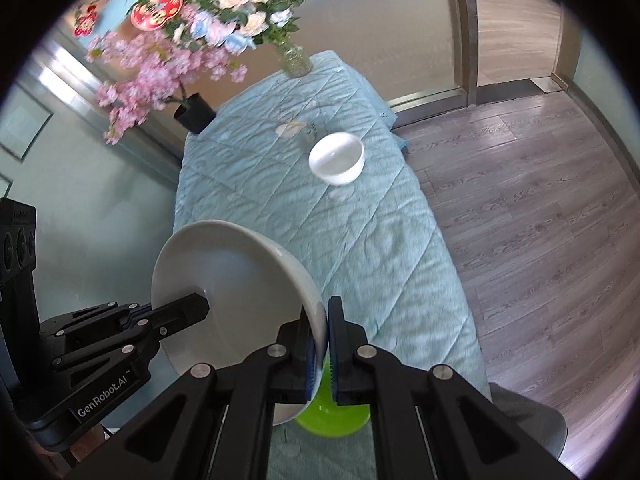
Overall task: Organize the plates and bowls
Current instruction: 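Carry the white bowl over the green bowl and lower it inside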
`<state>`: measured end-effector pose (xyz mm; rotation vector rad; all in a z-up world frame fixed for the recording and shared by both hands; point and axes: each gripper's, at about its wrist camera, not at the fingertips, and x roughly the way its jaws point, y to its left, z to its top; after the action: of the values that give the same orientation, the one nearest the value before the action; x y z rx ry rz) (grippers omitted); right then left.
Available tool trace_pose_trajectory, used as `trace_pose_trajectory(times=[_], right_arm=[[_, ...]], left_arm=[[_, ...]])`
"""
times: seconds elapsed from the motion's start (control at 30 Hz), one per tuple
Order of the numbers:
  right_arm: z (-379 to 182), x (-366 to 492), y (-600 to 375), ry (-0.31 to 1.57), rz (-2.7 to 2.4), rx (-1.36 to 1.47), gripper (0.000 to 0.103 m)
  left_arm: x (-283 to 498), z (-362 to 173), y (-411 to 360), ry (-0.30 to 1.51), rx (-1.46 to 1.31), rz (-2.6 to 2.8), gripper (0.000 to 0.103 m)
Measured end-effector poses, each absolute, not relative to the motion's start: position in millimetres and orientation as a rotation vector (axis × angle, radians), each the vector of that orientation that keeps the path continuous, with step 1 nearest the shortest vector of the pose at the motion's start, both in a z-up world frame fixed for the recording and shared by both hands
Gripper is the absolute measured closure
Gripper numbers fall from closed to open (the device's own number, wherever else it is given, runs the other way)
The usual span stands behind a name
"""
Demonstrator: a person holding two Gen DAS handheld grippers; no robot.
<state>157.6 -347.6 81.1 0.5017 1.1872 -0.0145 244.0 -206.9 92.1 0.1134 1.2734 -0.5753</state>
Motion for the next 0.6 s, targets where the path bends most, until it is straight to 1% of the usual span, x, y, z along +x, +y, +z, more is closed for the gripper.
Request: trace_pose_trajectory(times=[0.13, 0.3, 0.6], right_arm=[[80, 138, -334, 1.203, 0.003, 0.487, 0.098], [62, 123, -320, 1.254, 0.037, 0.476, 0.097], [41, 101, -301, 1.301, 0.051, 0.442, 0.097]], left_arm=[[211, 81, -191, 1.286, 0.087, -0.552, 0.1], [178, 58, -172, 1.326, 0.043, -0.518, 0.1], [152, 27, -160, 1.369, 0.037, -0.496, 0.1]])
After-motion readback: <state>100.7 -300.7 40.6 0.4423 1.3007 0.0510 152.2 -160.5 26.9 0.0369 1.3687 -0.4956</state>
